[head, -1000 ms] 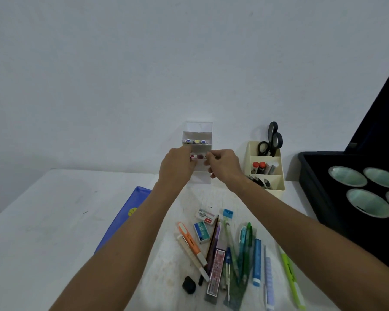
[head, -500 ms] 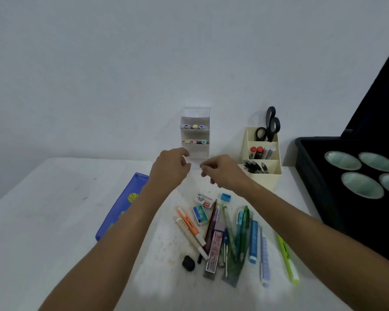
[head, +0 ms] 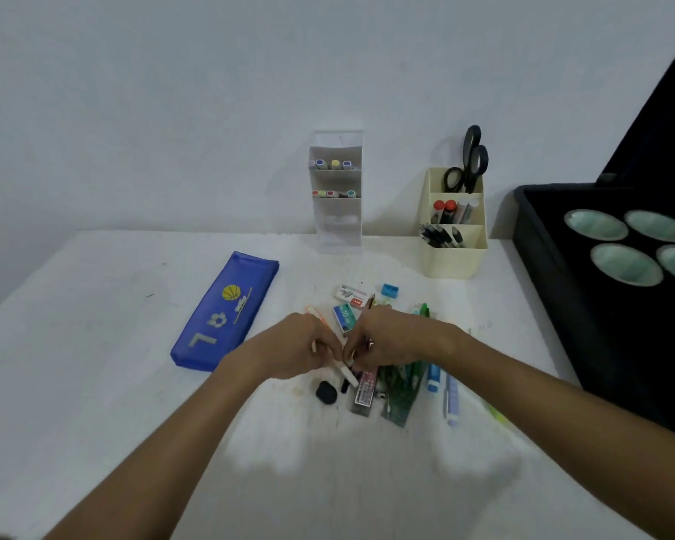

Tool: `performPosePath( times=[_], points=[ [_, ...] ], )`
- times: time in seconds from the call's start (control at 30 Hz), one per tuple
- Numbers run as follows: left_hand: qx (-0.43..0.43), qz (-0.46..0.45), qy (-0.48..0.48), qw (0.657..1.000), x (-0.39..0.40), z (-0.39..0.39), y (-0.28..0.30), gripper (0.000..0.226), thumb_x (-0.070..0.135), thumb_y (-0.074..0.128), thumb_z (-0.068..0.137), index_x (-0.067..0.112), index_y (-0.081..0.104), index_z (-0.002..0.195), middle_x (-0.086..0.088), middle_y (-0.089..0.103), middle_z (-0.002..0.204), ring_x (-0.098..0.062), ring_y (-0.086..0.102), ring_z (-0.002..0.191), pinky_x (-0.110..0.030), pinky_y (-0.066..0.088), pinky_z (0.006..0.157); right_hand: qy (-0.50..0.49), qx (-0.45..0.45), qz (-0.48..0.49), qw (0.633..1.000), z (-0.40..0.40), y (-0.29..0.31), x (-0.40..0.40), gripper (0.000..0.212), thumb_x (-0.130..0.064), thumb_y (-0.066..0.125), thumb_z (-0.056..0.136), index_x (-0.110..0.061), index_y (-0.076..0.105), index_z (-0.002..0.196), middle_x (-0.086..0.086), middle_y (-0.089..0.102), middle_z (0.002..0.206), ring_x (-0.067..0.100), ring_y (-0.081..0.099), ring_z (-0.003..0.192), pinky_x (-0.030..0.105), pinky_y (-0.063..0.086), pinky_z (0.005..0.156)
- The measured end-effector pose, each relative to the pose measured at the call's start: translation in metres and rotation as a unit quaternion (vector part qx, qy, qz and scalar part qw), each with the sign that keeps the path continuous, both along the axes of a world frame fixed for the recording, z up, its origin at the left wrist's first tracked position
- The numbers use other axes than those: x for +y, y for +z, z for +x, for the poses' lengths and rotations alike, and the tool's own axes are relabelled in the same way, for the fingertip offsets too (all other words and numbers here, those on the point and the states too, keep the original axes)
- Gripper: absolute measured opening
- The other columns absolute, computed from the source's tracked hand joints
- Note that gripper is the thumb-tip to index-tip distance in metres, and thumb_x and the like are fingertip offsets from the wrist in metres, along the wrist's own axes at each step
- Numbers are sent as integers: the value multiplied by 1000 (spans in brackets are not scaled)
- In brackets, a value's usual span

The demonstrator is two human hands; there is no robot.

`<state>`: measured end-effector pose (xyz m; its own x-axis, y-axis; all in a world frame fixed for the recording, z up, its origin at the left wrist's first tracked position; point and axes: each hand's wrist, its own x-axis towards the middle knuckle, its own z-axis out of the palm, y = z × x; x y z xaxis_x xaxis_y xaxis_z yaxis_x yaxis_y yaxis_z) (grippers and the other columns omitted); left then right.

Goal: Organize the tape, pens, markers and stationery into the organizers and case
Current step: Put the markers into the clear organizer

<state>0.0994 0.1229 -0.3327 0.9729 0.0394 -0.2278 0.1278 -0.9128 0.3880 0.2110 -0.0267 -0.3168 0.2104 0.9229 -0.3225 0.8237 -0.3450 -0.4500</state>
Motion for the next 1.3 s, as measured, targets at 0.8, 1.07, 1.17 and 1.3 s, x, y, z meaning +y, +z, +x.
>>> performPosePath(
  times=[0.8, 1.07, 1.17, 1.3],
  points=[
    [-17, 21, 346, 938, -7, -16, -33, 35, 46, 59, 80, 19, 44, 63, 4, 47, 59, -14, 50, 56, -25, 40, 53, -215, -29, 81, 973, -22, -31, 23, 20, -20, 57, 86, -3, 66, 90, 6, 57, 73, 17, 55, 63, 36, 55, 68],
    [-153, 95, 337, 924, 16, 2, 1, 35, 25, 44, 95, 12, 42, 62, 0, 43, 58, -13, 37, 51, -26, 26, 44, -312, 43, 208, 926, 5, 8, 22, 27, -17, 52, 95, 0, 72, 100, 10, 68, 77, 15, 59, 53, 15, 47, 45],
    [-221, 165, 286, 918, 24, 14, 31, 31, 24, 39, 101, 12, 49, 74, 1, 40, 61, -15, 40, 57, -25, 24, 49, -341, 41, 258, 903, 20, 28, 28, 25, -17, 54, 94, -2, 73, 98, 6, 66, 75, 16, 62, 54, 8, 43, 42],
    [-294, 147, 256, 909, 37, 38, 58, 28, 21, 44, 98, 6, 57, 79, -3, 39, 70, -22, 42, 65, -30, 30, 60, -361, 11, 280, 889, 39, 44, 41, 25, -15, 53, 93, 1, 72, 95, 10, 63, 71, 15, 53, 47, 16, 40, 42]
  ],
)
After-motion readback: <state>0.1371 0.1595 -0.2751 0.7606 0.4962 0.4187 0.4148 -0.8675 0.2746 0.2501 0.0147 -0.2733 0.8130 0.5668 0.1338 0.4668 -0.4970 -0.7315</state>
